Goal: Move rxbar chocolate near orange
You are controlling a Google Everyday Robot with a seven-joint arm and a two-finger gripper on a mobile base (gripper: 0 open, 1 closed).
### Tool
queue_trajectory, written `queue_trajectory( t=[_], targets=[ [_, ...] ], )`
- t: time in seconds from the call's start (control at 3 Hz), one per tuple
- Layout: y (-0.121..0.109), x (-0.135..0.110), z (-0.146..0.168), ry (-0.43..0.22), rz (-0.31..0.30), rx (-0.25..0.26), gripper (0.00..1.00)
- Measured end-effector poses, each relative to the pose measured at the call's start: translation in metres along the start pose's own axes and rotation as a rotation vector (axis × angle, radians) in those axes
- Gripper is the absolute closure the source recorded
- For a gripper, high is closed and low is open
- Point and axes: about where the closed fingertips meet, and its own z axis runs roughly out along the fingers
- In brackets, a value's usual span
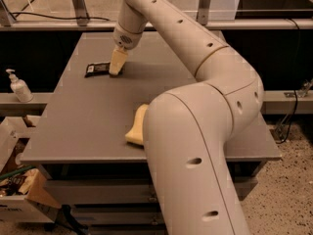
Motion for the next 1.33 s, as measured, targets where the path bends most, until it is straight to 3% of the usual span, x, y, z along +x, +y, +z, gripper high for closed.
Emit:
queue_trajectory(
  t=[0.33,0.67,1.33],
  targets=[
    [-0.001,-0.002,-0.006,0.0,0.0,0.0,0.87],
    [0.004,0.0,-0.021,-0.017,0.018,0.028,1.0],
    [0.049,0.021,-0.076,-0.026,0.098,0.117,1.0]
  ],
)
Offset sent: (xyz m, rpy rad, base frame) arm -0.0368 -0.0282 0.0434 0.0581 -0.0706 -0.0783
